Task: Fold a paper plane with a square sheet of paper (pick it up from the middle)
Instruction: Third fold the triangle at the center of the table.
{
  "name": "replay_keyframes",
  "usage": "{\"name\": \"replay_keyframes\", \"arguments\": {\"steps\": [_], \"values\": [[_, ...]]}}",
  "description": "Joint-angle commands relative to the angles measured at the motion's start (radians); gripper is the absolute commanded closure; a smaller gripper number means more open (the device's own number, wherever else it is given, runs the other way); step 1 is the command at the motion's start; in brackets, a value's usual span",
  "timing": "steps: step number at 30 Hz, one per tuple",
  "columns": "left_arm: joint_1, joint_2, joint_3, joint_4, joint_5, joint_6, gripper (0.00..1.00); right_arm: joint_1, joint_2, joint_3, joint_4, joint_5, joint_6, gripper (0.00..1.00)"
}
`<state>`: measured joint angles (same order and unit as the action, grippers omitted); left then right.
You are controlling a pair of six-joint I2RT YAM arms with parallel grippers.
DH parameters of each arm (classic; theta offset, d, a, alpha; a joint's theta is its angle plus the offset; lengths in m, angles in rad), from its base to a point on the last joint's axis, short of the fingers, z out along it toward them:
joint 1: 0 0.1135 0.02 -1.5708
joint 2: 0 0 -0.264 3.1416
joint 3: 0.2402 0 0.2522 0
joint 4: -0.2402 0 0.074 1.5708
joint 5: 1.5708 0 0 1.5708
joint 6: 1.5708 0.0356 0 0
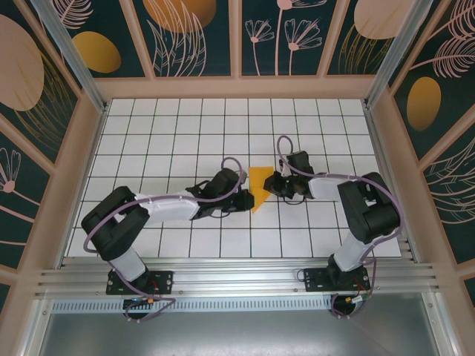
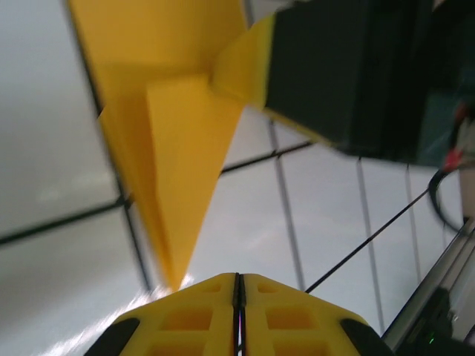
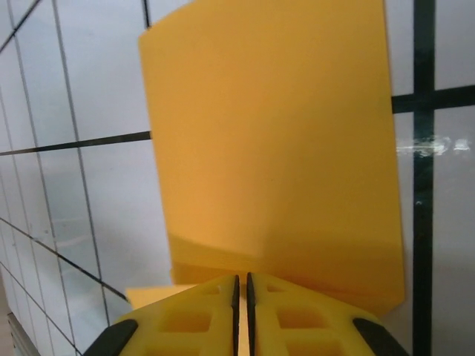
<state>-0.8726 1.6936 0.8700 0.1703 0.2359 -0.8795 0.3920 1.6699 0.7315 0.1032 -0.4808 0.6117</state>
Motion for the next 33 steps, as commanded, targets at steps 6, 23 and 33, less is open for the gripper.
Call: {"name": "replay_keyframes", "arguments": {"steps": [6,23,33], "values": [[0.015,0.161,0.164,-0.060,-0.104,0.030,0.89,-0.060,-0.129,-0.019,-0.047,0.048,0.006,0.78],[0.019,0.249,0.213,-0.130,-0.206,0.083,0.90,-0.086,-0.084,-0.091,0.042,-0.020,0.034,0.64],[0.019,0.261,0.194,-0.128,-0.199,0.085,0.91,-0.089,-0.075,-0.097,0.048,-0.012,0.049,0.60]]}}
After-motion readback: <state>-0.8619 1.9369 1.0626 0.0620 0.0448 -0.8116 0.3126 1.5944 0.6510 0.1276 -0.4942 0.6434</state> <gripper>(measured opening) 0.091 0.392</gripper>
